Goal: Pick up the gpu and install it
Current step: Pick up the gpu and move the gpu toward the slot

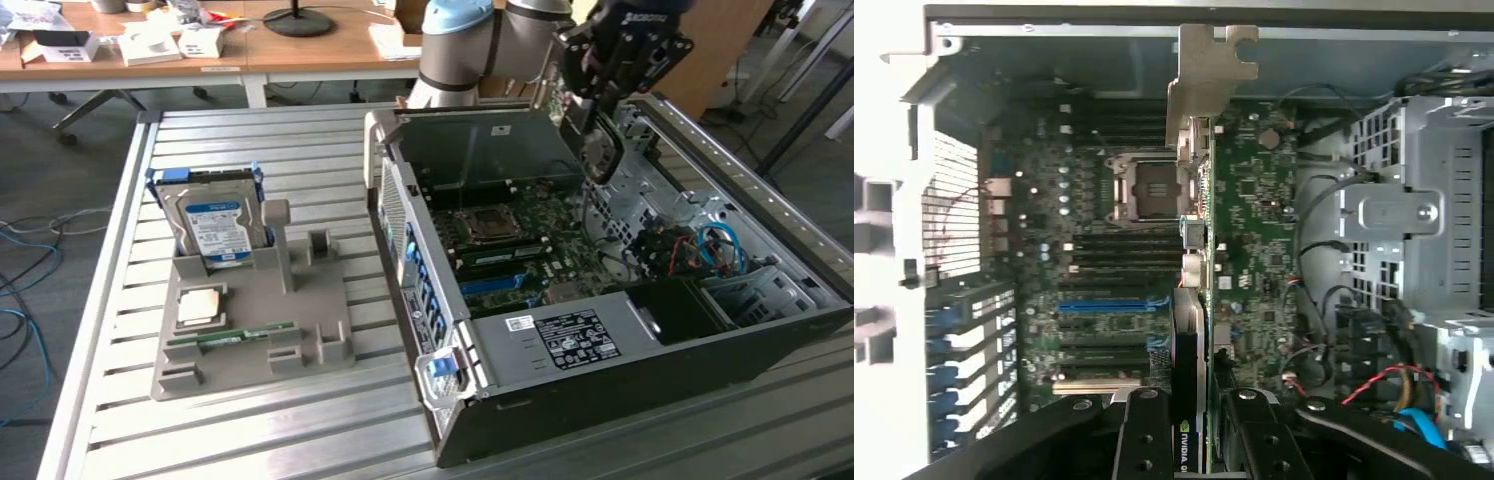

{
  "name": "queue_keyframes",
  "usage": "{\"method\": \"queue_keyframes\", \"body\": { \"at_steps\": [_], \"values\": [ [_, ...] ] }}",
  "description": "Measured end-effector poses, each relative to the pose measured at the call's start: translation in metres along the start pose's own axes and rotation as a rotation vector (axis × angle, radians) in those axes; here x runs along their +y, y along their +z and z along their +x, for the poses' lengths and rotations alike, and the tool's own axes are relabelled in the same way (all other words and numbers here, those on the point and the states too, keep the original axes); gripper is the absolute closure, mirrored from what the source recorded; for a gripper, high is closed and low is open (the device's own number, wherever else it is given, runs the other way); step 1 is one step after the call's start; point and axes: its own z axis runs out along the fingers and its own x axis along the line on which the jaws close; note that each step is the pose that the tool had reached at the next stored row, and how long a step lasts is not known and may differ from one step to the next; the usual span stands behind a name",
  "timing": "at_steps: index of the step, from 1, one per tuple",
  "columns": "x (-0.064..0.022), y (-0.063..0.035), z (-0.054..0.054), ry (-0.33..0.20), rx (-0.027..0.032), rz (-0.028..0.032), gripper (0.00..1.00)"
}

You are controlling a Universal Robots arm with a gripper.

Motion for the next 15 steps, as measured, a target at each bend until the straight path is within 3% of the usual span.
{"method": "queue_keyframes", "body": {
  "at_steps": [9,15],
  "values": [
    [0.0012,0.0008,-0.030,0.000,0.0000,0.0000,0.74],
    [0.0012,0.0008,-0.033,0.000,0.0000,0.0000,0.74]
  ]
}}
